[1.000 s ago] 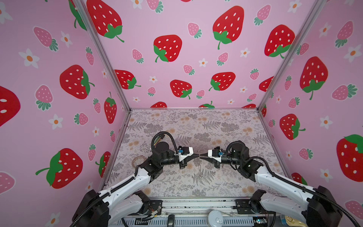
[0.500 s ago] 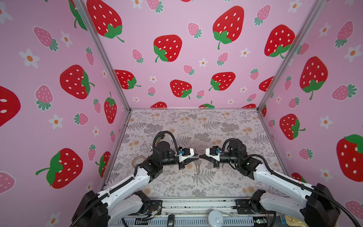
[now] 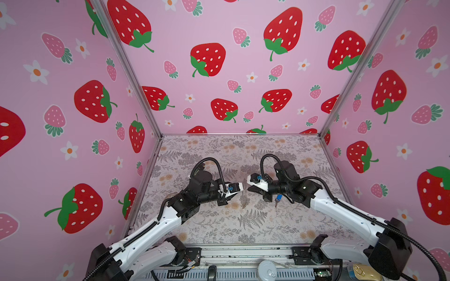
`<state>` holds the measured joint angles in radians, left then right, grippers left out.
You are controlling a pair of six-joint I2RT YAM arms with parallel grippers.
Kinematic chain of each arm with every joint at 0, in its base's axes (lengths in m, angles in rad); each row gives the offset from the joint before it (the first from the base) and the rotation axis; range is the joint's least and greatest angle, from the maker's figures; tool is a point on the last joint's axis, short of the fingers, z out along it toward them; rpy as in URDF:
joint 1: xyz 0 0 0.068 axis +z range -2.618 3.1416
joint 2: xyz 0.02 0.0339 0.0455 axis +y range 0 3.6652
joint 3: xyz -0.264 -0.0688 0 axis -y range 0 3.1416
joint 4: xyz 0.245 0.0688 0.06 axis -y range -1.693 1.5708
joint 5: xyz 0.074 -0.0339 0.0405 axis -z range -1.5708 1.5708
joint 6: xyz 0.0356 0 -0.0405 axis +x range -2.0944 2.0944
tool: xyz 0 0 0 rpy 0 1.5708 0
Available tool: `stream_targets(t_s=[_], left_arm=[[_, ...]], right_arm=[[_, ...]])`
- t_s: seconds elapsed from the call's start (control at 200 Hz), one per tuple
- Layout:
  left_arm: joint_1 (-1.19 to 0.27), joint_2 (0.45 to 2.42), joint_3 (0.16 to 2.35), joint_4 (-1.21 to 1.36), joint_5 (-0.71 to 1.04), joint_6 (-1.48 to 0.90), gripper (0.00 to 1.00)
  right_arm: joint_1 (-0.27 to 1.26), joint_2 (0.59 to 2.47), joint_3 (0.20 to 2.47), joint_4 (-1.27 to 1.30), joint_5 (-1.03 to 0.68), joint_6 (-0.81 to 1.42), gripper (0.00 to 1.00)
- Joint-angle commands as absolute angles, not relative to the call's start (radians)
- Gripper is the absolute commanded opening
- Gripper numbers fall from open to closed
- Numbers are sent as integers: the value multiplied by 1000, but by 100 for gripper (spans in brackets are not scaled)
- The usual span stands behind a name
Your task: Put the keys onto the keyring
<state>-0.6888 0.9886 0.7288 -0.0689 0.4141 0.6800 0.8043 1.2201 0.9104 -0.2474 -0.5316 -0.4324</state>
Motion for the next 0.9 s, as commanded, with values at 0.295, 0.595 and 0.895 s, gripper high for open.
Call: stream_targets(t_s=[0.295,0.595,0.895], left_arm=[[-790,1061,814,-94,280,737,26],[-782,1046,783,-38,300,646,25],[-770,1054,776,-22,341,606,25]], right_arm=[[808,1231,959,-318,-554,-438,0],[808,1182,887,-206,-564,-428,0],[809,1177,873,-192,-576,-435,0]])
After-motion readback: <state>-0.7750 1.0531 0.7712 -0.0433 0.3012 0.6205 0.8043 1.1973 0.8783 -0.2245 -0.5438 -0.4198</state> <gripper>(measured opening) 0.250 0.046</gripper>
